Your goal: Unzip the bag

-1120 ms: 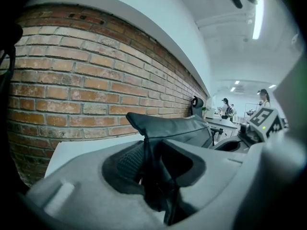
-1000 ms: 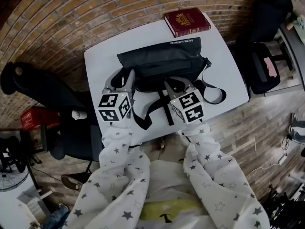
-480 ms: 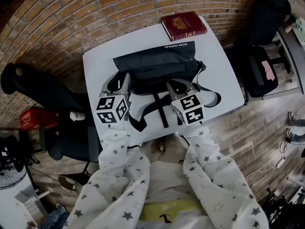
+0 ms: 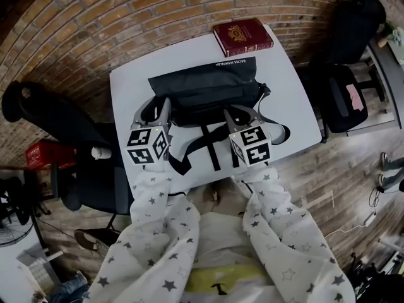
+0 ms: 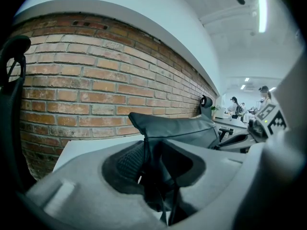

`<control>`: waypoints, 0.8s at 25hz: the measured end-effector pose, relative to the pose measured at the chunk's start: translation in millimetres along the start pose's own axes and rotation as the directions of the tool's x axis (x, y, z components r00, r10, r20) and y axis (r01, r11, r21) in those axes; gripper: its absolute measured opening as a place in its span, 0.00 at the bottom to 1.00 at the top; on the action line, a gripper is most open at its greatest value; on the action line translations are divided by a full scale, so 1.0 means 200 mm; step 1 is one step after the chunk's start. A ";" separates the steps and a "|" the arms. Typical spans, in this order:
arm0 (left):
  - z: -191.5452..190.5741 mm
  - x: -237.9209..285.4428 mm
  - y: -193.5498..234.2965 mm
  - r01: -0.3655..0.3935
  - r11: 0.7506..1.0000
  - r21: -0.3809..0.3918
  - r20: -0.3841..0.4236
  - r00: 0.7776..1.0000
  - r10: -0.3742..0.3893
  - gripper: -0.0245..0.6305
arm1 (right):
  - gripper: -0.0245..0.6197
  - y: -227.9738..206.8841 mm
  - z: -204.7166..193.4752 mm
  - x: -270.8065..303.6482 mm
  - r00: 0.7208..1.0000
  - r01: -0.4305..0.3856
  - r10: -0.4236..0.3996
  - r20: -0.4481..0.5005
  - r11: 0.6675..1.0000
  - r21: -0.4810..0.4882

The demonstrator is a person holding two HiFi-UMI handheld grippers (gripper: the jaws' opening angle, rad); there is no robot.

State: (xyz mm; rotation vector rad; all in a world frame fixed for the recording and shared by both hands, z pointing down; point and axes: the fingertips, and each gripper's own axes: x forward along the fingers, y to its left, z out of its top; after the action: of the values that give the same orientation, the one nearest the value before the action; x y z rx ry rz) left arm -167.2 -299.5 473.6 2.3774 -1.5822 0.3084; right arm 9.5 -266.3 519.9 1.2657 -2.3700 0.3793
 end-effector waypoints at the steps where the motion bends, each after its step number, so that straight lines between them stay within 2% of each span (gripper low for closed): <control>1: 0.00 0.00 0.00 -0.003 1.000 0.000 0.000 1.000 0.003 0.21 | 0.08 -0.02 0.00 -0.01 1.000 0.008 -0.008 -0.002 1.000 0.007; 8: 0.00 0.00 0.00 -0.020 1.000 0.007 0.011 1.000 0.019 0.21 | 0.09 -0.05 -0.01 -0.03 1.000 0.017 -0.017 0.006 1.000 -0.003; 14: 0.00 -0.01 0.02 -0.041 0.999 0.001 0.027 0.999 0.041 0.21 | 0.08 -0.17 -0.04 -0.08 0.995 0.095 -0.095 0.004 0.994 0.050; 20: -0.01 -0.02 0.02 -0.055 0.998 -0.003 0.035 0.998 0.055 0.21 | 0.08 -0.26 -0.06 -0.12 0.990 0.142 -0.143 0.002 0.988 0.061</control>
State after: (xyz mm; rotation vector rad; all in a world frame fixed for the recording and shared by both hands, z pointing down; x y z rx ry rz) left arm -173.0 -298.0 474.1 2.3530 -1.6655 0.2769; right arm 67.4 -272.5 520.0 1.4564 -2.2720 0.4051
